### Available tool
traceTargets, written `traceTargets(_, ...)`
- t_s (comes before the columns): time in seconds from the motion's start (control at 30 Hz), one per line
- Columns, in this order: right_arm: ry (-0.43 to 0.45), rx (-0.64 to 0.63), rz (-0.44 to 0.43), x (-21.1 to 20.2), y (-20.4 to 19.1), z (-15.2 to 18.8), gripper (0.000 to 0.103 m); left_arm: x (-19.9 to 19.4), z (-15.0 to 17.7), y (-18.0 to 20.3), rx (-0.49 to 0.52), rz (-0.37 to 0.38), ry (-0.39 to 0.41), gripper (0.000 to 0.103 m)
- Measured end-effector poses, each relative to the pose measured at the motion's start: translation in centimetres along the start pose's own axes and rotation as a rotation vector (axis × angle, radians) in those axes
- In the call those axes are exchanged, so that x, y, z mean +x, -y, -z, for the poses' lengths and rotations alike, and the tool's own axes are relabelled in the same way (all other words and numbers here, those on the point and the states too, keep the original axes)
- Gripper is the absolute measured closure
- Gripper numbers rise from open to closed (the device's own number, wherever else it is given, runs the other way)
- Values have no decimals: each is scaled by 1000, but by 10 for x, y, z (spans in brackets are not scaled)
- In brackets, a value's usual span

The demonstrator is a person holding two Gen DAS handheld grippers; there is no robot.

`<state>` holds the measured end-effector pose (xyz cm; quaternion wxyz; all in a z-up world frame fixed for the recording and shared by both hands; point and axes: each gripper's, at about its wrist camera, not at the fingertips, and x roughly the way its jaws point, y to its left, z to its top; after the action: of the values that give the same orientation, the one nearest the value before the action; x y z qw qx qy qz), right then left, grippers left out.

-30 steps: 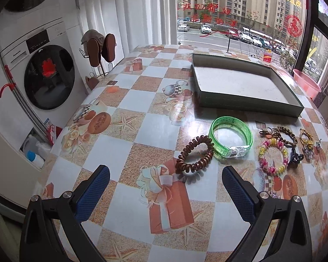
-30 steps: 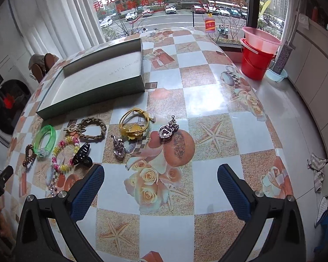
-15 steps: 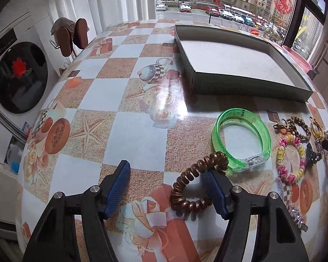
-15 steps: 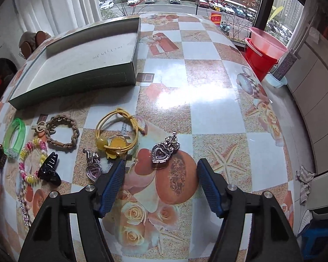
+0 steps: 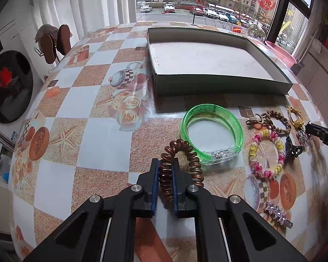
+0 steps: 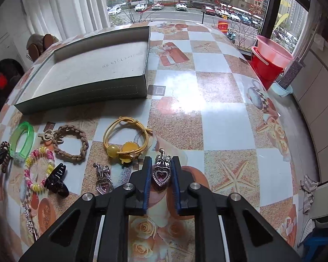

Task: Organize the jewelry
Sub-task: 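Grasp the brown coiled hair tie with the left tool while the right tool grasps a heart pendant, then carry both items into the tray and open both tools to release them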

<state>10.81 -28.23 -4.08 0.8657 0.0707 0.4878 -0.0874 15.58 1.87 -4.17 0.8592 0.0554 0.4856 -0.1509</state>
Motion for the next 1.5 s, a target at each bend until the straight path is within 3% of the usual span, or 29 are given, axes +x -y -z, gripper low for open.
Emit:
traceTargets(0.23, 24, 55, -122, -35, 8, 1, 84, -36, -3, 8, -27, 44, 64, 79)
traceTargets(0.57, 137, 23, -311, -128, -8, -19, 84, -113, -26, 35, -64, 115, 157, 79)
traceTargets(0.8, 154, -4, -399, -177, -17, -74, 84, -152, -78, 42, -110, 199, 163, 79)
traceTargets(1.0, 190, -90, -357, -197, -40, -152, 84, -146, -152, 43, -120, 142, 189, 79)
traceTargets(1.1, 186, -112, -336, -183, -53, -189, 84, -123, -186, 45, -113, 105, 201, 79)
traceTargets(1.2, 167, -115, -315, -144, -63, -214, 84, -84, -206, 50, -82, 45, 211, 79)
traceTargets(1.33, 92, -73, -316, -69, -66, -220, 84, -16, -213, 50, -106, 36, 151, 79)
traceTargets(1.5, 1, -18, -301, 20, -61, -213, 84, 62, -212, 52, -77, -48, 54, 79)
